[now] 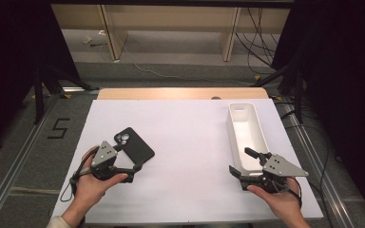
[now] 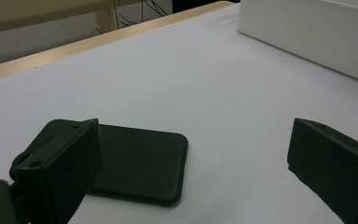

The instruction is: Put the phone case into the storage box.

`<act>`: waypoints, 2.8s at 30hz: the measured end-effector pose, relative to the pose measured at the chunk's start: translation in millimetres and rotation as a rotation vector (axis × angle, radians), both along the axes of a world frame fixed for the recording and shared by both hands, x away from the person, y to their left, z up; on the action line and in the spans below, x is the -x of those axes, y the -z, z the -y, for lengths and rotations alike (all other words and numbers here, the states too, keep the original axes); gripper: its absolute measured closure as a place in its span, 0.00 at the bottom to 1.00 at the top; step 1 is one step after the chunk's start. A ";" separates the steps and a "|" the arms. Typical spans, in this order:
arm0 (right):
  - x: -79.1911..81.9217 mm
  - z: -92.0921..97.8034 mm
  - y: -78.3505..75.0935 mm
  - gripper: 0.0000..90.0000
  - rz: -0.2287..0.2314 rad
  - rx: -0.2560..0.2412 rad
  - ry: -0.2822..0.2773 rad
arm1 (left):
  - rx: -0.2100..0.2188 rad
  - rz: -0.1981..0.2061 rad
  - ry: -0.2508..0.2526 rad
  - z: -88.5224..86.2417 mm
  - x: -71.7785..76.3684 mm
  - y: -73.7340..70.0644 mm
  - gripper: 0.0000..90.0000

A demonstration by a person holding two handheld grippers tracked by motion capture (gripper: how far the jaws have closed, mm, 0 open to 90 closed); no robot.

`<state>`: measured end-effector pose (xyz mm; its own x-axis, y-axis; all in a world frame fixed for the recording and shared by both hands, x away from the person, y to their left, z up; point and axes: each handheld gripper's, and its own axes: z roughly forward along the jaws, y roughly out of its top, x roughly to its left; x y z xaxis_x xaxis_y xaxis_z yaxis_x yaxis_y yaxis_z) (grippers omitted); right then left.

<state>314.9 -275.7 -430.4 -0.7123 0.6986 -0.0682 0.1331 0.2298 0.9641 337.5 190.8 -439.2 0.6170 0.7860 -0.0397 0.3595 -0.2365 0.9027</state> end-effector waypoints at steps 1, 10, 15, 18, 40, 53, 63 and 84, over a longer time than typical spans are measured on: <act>0.0 0.0 0.0 0.21 0.000 0.000 0.000 | 0.000 0.000 0.000 0.0 0.0 0.0 0.03; -0.1 -0.1 0.0 0.21 0.000 0.000 0.002 | 0.002 0.000 -0.008 1.7 -2.8 -0.2 0.06; 0.0 -0.9 0.0 0.21 -0.003 0.002 0.001 | -0.002 0.028 -0.063 5.1 -10.5 -3.2 0.38; -0.8 -1.8 0.5 0.21 -0.002 0.003 0.004 | -0.022 0.026 -0.104 10.8 -23.1 -3.5 0.70; -1.3 -0.9 1.1 0.21 -0.008 -0.001 0.005 | -0.164 -0.115 -0.148 56.9 -94.3 23.0 1.00; -1.1 0.3 1.3 0.21 -0.010 -0.001 0.005 | -0.204 -0.177 -0.138 68.9 -108.0 38.5 1.00; -0.8 0.4 1.3 0.21 -0.010 -0.004 0.005 | -0.225 -0.200 -0.123 73.7 -111.0 44.0 1.00; -0.8 0.9 1.8 0.22 -0.013 0.000 0.004 | -0.263 -0.253 -0.109 78.8 -112.1 51.2 1.00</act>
<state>315.6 -276.6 -432.2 -0.7104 0.7014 -0.0586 0.1467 0.2290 0.9623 449.6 112.0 -490.3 0.5259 0.8500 0.0313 0.5992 -0.3963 0.6957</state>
